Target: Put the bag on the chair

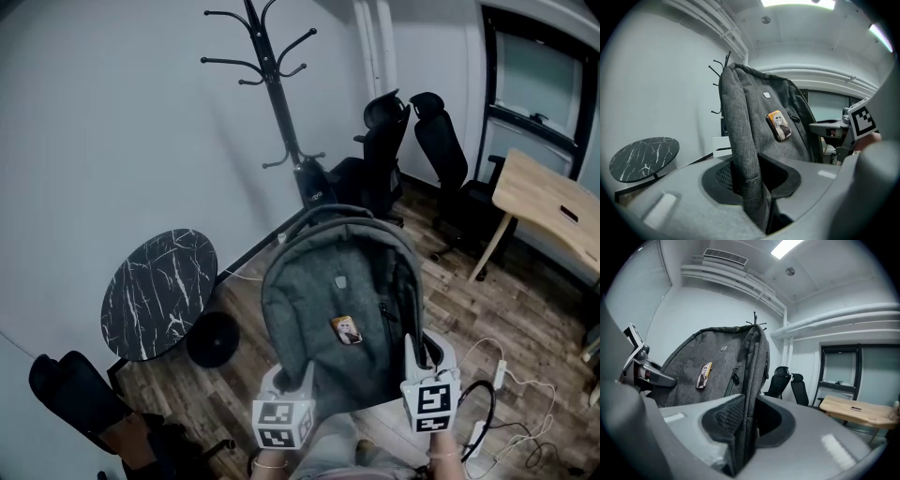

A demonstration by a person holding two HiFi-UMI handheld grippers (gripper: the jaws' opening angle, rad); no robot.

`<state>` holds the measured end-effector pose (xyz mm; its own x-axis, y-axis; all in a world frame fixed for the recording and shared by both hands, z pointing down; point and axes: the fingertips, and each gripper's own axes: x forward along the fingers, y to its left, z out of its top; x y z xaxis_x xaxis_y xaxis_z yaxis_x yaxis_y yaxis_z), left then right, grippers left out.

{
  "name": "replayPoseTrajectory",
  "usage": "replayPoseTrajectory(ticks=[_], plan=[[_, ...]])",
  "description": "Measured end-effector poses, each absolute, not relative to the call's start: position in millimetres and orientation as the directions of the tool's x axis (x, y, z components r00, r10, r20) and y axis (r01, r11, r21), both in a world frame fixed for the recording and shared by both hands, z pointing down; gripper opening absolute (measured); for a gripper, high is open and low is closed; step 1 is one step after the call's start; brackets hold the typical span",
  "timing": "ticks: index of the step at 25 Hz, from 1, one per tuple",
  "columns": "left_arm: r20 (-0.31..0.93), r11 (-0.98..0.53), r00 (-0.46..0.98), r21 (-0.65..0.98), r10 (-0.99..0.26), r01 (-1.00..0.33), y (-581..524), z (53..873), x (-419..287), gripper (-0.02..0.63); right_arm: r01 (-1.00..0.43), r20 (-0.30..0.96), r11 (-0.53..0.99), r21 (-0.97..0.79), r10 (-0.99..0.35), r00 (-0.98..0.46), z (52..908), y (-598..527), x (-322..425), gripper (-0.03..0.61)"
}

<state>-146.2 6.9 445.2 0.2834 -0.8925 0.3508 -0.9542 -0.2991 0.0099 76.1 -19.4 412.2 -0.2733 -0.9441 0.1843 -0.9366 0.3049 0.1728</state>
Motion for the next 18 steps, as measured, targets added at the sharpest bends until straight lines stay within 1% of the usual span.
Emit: replayPoseTrajectory(ticks=[18], plan=[[0.404,-0.363,0.340,0.022,-0.849,-0.932,-104.5,471.6,-178.7,0.109,-0.943,0.268,0.278,0.181,-0.937,-0.225,441.7,-127.4,40.7,0.063]])
